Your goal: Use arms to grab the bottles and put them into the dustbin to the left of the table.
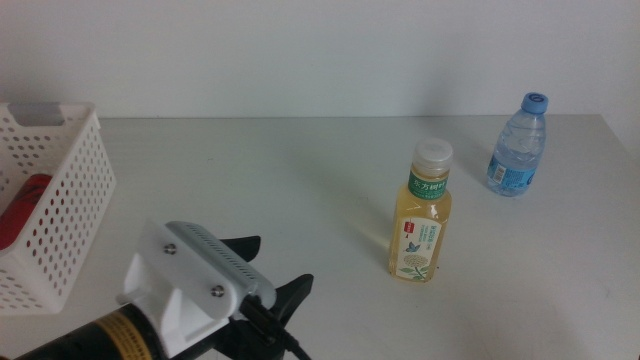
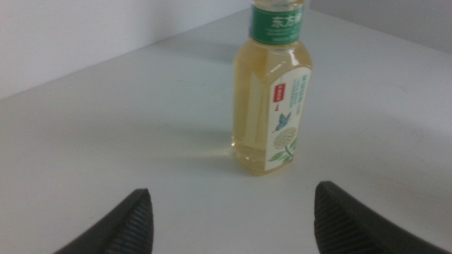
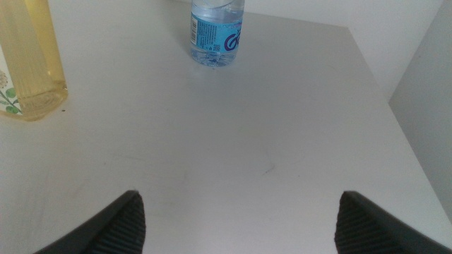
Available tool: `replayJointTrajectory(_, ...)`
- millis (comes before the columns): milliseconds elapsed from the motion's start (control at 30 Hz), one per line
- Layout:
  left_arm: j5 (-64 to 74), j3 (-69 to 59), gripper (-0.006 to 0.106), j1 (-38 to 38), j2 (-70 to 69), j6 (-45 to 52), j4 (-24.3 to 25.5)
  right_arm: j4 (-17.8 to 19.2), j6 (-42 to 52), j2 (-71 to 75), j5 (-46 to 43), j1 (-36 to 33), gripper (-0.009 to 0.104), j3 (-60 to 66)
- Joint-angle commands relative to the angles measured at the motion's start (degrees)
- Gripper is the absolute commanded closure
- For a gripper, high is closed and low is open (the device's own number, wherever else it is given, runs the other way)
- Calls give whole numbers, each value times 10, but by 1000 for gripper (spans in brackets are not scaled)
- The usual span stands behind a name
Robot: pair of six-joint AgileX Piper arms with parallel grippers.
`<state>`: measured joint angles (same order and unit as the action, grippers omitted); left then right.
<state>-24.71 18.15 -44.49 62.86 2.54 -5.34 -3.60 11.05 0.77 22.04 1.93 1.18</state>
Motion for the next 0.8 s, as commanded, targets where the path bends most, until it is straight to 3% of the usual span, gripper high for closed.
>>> replayJointTrajectory(0, -75, 28, 25, -14, 28, -13, 2, 3, 7, 13, -36, 3, 8, -1)
replayJointTrajectory(200, -77, 88, 25, -31, 115, -22, 8, 3, 7, 13, -36, 3, 8, -1)
replayJointTrajectory(433, -82, 160, 25, -31, 193, -97, 66, 3, 7, 13, -36, 3, 8, -1)
replayJointTrajectory(767, -195, 201, 25, -31, 293, -158, 122, 3, 7, 13, -36, 3, 8, -1)
